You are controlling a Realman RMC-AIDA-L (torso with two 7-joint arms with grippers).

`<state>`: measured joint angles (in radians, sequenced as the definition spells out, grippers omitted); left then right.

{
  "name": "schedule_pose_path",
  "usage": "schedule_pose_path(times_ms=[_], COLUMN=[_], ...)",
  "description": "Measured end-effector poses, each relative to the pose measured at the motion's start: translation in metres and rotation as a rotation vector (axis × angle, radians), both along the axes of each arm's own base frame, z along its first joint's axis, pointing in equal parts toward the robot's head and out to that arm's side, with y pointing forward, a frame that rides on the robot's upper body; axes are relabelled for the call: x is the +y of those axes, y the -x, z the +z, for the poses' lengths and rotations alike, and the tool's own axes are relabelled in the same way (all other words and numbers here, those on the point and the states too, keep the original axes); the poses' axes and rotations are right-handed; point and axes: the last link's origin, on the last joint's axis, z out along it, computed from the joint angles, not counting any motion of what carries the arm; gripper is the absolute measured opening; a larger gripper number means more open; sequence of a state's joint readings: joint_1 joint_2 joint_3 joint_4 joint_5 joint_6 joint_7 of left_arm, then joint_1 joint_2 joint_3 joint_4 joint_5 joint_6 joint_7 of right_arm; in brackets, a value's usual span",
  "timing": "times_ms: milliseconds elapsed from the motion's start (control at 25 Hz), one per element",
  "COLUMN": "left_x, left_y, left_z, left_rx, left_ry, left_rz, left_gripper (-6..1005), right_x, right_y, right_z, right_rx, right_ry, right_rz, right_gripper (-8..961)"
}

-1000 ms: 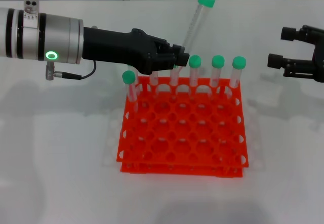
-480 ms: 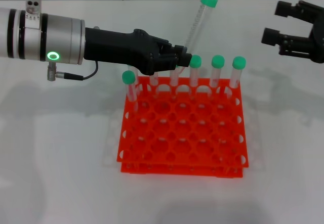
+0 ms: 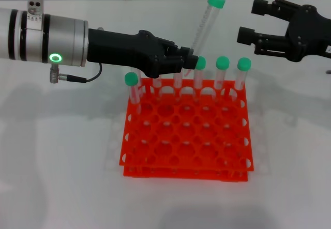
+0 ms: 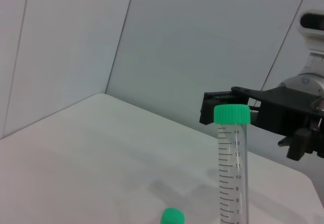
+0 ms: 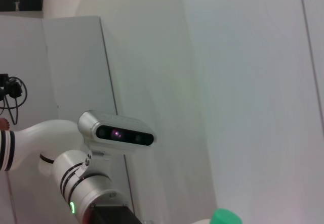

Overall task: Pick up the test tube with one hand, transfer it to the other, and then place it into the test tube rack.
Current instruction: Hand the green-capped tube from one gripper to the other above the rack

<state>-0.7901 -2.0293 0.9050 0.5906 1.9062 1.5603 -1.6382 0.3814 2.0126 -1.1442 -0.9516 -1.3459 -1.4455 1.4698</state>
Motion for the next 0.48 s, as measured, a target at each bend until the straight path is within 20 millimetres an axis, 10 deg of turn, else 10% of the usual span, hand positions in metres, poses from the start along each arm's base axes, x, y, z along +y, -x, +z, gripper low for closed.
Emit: schedule_pose_path(times_ms=[480], left_x=[-0.002], left_y=[-0.001], left_z=[-0.003], left_rx=[-0.003], left_ry=[0.009], left_rz=[-0.002], left_gripper=[262], right_x=[0.009], right_y=[0.023], right_z=[-0.011], right_rx=[0.008], right_ry=[0.025], right_rz=[0.054], right_gripper=[816])
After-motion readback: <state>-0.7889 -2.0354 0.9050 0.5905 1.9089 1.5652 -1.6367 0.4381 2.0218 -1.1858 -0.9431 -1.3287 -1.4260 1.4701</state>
